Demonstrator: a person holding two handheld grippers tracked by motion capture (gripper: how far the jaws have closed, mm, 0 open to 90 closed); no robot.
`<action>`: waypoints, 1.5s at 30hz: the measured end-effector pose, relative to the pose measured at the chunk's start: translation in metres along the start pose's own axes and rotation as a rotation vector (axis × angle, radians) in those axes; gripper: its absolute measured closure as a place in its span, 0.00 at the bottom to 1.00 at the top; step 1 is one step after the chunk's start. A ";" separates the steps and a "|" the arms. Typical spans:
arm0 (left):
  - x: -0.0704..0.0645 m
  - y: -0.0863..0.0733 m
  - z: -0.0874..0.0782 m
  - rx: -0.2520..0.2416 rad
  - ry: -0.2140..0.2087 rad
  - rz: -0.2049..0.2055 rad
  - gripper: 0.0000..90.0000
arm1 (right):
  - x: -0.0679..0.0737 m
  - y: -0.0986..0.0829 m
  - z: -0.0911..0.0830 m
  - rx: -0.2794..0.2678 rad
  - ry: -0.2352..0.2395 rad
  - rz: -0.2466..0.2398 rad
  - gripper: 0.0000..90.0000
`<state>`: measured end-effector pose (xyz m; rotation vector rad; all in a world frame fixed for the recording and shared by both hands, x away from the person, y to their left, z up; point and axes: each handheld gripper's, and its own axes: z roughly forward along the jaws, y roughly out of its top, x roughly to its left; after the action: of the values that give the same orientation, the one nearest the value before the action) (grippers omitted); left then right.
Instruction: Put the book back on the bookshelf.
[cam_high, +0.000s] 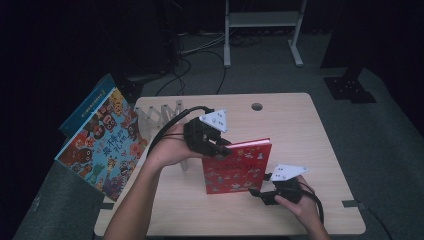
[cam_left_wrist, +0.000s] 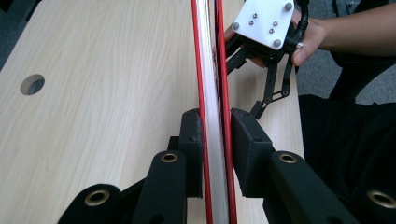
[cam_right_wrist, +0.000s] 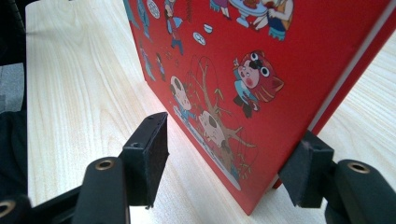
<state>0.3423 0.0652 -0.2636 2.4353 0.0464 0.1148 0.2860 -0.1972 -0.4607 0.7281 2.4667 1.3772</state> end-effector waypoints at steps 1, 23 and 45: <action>0.000 0.000 0.000 0.000 0.000 0.000 0.83 | 0.000 0.000 0.000 0.000 0.000 0.000 0.42; 0.011 0.000 0.006 0.052 -0.041 -0.102 0.88 | -0.011 -0.015 -0.018 0.002 -0.071 0.036 0.40; 0.018 0.005 -0.020 0.072 0.020 -0.175 0.88 | -0.060 -0.050 -0.023 0.150 -0.360 0.268 0.32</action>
<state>0.3584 0.0753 -0.2439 2.4892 0.2770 0.0599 0.3117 -0.2671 -0.4934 1.2578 2.2598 1.0309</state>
